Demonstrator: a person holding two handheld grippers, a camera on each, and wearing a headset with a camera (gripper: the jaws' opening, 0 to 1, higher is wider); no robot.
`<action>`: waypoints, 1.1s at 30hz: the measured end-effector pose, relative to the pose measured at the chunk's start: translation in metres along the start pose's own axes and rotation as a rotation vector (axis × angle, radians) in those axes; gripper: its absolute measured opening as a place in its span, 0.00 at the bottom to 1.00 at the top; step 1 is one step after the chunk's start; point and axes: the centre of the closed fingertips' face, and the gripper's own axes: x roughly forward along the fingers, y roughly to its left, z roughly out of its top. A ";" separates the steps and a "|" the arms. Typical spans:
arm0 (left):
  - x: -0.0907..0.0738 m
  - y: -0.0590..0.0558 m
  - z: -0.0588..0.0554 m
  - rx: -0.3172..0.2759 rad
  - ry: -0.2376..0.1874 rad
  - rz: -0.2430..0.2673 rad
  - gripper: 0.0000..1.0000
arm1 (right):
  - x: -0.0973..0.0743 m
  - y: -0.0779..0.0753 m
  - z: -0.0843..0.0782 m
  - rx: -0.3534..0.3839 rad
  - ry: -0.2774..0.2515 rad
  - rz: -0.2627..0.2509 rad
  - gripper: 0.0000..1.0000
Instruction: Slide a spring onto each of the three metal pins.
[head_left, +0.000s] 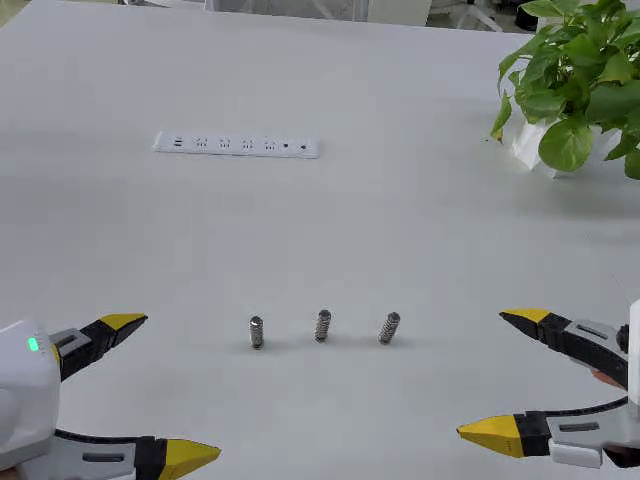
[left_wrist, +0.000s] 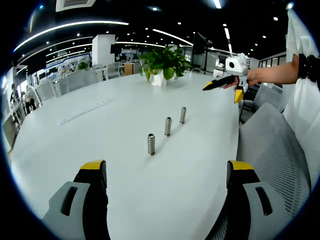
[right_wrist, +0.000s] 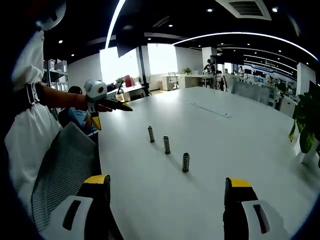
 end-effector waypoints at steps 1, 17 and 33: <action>0.000 0.000 0.000 -0.001 -0.001 0.000 0.99 | 0.000 0.000 0.001 0.002 -0.003 0.000 0.95; 0.001 -0.002 0.001 -0.002 -0.007 -0.006 0.99 | 0.001 0.002 0.004 0.004 -0.012 -0.001 0.93; 0.003 -0.005 0.001 -0.010 -0.013 -0.013 0.99 | 0.001 -0.002 -0.001 0.011 -0.012 0.006 0.92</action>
